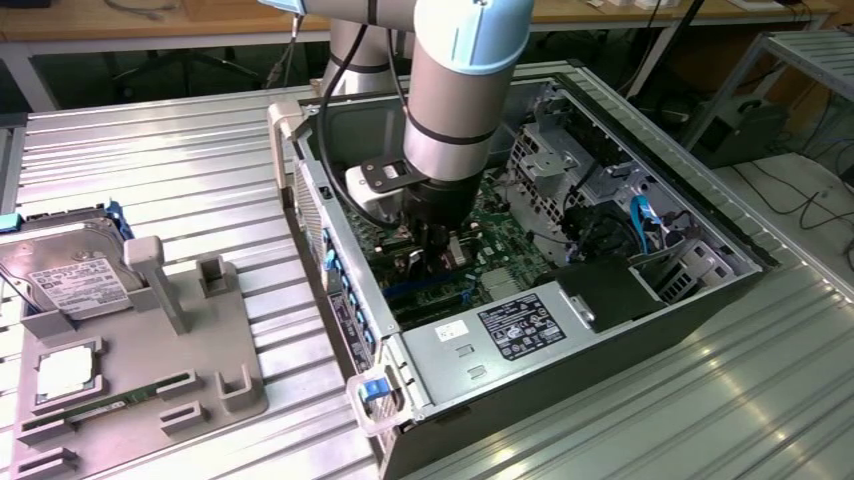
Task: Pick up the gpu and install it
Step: 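Insert the gpu into the slot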
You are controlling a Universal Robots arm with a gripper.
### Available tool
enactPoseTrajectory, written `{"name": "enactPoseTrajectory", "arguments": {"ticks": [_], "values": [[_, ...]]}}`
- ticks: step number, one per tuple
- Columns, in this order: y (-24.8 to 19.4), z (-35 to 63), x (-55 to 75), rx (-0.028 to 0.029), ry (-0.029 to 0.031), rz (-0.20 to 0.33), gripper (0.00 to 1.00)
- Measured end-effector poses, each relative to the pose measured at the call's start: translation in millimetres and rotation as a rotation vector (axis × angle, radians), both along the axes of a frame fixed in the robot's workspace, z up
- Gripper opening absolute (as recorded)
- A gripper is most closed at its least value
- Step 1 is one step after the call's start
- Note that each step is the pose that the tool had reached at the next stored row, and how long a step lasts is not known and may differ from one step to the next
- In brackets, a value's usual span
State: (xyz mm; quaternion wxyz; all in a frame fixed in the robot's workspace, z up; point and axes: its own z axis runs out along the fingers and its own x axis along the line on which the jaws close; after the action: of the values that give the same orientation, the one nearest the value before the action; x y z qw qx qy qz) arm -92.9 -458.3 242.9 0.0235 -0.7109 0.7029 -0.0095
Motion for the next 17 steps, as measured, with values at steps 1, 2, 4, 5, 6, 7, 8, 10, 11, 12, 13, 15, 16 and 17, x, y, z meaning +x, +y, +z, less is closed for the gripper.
{"name": "enactPoseTrajectory", "arguments": {"ticks": [1,2,4,5,6,7,8,10,11,12,13,15,16,17], "values": [[0.0,0.0,0.0,0.0000,0.0000,0.000,0.28],[0.0,0.0,0.1,0.0000,0.0001,0.000,0.28],[0.0,0.1,0.6,-0.0001,0.0001,0.000,0.28],[0.0,0.1,0.9,-0.0002,0.0000,0.000,0.28],[0.0,0.1,1.0,-0.0002,-0.0001,0.000,0.28],[0.1,0.0,1.0,-0.0001,-0.0001,0.000,0.28],[0.1,0.0,1.0,0.0000,-0.0001,0.000,0.28],[0.1,0.0,1.0,0.0000,-0.0001,0.000,0.28],[0.0,0.0,1.1,-0.0001,-0.0001,0.000,0.28],[0.0,0.0,1.0,-0.0001,-0.0001,0.000,0.28],[-0.1,0.0,1.0,0.0000,-0.0002,0.000,0.28],[-0.3,0.0,1.0,0.0001,-0.0002,0.000,0.28],[-0.3,0.0,1.0,0.0000,-0.0002,0.000,0.28],[-0.5,0.0,1.0,0.0000,-0.0002,0.000,0.28]]}}
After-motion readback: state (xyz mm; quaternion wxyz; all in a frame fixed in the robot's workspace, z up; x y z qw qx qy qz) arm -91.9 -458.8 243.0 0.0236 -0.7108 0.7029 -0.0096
